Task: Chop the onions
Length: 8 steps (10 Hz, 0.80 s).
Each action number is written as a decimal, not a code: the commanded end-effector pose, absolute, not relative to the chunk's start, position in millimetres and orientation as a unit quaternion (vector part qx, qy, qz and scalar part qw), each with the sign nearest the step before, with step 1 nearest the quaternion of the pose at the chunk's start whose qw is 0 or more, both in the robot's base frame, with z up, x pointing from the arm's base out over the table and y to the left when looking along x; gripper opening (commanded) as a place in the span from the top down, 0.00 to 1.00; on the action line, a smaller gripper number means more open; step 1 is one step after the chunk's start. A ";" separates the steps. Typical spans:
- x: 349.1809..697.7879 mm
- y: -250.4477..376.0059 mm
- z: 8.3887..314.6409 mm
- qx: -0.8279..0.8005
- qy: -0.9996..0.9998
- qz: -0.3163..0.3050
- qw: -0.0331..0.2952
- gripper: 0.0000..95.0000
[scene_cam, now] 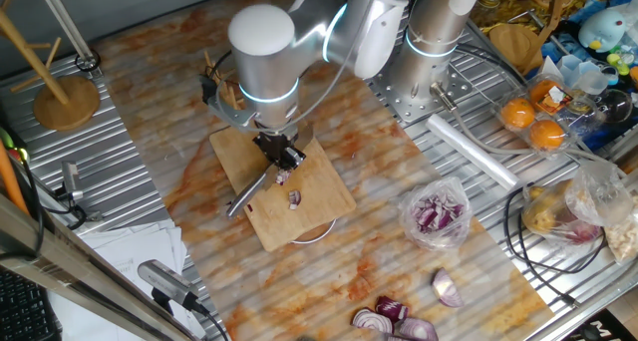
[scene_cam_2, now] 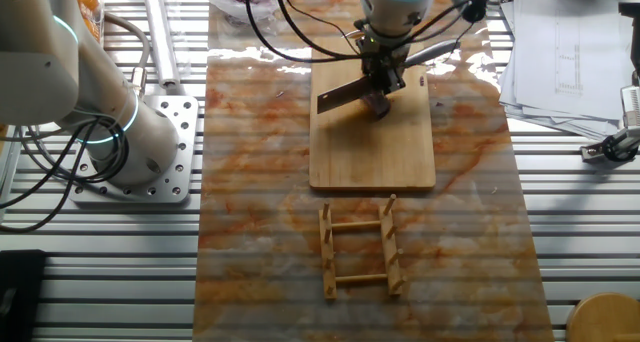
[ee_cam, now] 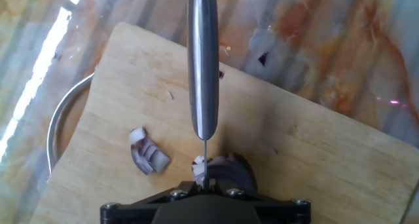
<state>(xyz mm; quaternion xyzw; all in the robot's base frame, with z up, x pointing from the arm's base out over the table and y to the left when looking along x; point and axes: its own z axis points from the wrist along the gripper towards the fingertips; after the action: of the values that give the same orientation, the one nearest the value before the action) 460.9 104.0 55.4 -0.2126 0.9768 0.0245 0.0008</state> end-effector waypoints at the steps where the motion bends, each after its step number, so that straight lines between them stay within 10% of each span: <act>1: 461.0 106.7 56.4 -0.214 0.977 0.024 0.000 1.00; 8: 465.5 109.2 37.4 -0.219 0.976 0.021 0.002 1.00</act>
<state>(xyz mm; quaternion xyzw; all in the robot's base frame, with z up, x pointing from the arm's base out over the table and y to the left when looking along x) 465.6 109.7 39.0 -0.2182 0.9757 0.0204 0.0060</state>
